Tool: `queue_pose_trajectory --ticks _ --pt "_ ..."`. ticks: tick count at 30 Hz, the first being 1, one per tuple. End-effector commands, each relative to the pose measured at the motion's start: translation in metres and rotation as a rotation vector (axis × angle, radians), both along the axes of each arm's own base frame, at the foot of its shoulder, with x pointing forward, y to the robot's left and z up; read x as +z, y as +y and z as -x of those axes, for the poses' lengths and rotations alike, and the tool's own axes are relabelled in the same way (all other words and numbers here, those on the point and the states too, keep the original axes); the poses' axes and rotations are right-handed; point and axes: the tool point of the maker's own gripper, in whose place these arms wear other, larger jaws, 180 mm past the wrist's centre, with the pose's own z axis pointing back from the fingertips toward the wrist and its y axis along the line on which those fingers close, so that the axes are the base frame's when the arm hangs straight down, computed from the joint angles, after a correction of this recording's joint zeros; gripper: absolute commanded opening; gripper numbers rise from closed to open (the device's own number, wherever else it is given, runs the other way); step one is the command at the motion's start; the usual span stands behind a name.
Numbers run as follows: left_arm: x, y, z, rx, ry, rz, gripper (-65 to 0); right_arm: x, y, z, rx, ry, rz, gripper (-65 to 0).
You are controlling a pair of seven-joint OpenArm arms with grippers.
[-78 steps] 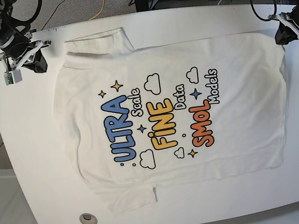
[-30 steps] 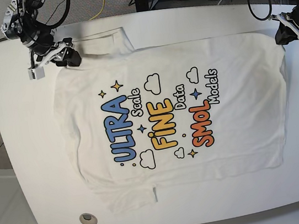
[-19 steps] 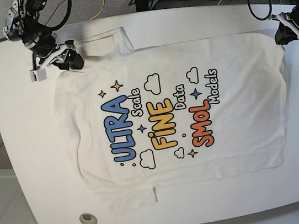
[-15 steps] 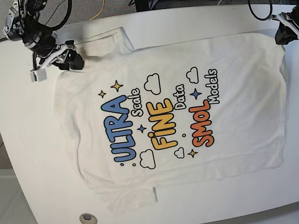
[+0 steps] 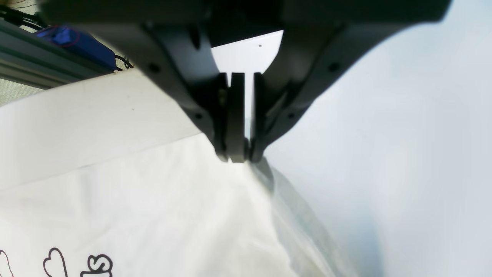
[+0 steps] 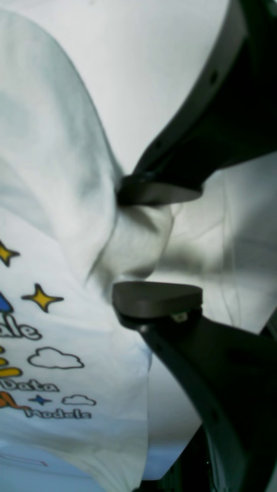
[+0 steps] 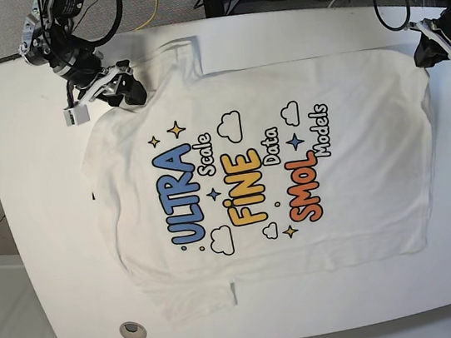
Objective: Fold the T-shirt properly
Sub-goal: 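Drag the shirt's shoulders with both grippers to straighten it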
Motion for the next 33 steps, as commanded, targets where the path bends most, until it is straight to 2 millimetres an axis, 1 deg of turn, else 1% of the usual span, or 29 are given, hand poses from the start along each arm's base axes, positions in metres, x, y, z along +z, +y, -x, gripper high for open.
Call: queue_pose_trajectory --ticks 1,3,4,6,10,11,15,17,22,26,29,33 --pt "0.011 0.002 -0.007 -0.012 -0.037 -0.011 -64.1 -0.003 -0.003 0.004 0.011 0.027 0.021 -35.3" --pt "0.011 0.002 -0.007 -0.012 -0.037 -0.011 -64.1 -0.003 -0.003 0.003 0.01 0.024 0.021 -37.4" --pt "0.011 0.002 -0.007 -0.012 -0.037 -0.011 -64.1 -0.002 -0.003 0.003 0.009 0.021 0.021 -40.1" --pt "0.011 0.002 -0.007 -0.012 -0.037 -0.011 -64.1 0.0 -0.004 -0.002 0.004 0.005 0.022 -46.5" --pt "0.011 0.002 -0.007 -0.012 -0.037 -0.011 -64.1 0.002 -0.007 -0.007 -0.011 -0.017 0.024 -63.9" --pt "0.011 0.002 -0.007 -0.012 -0.037 -0.011 -64.1 0.001 -0.007 -0.007 -0.01 -0.016 0.022 -65.0" --pt "0.011 0.002 -0.007 -0.012 -0.037 -0.011 -64.1 -0.005 -0.011 -0.006 -0.008 0.002 0.024 -64.9" --pt "0.011 0.002 -0.007 -0.012 -0.037 -0.011 -64.1 -0.005 -0.012 -0.009 -0.011 -0.001 0.023 -65.0" --pt "0.011 0.002 -0.007 -0.012 -0.037 -0.011 -64.1 -0.003 -0.017 -0.007 0.003 -0.009 0.035 -65.0" --pt "0.011 0.002 -0.007 -0.012 -0.037 -0.011 -64.1 -0.004 -0.018 -0.001 0.006 -0.002 0.039 -65.0" --pt "0.011 0.002 -0.006 -0.012 -0.036 -0.011 -64.1 0.001 -0.022 0.002 0.014 -0.011 0.063 -65.0" --pt "0.01 0.002 -0.006 -0.011 -0.034 -0.01 -64.1 0.012 -0.022 0.008 0.026 -0.033 0.082 -65.0"
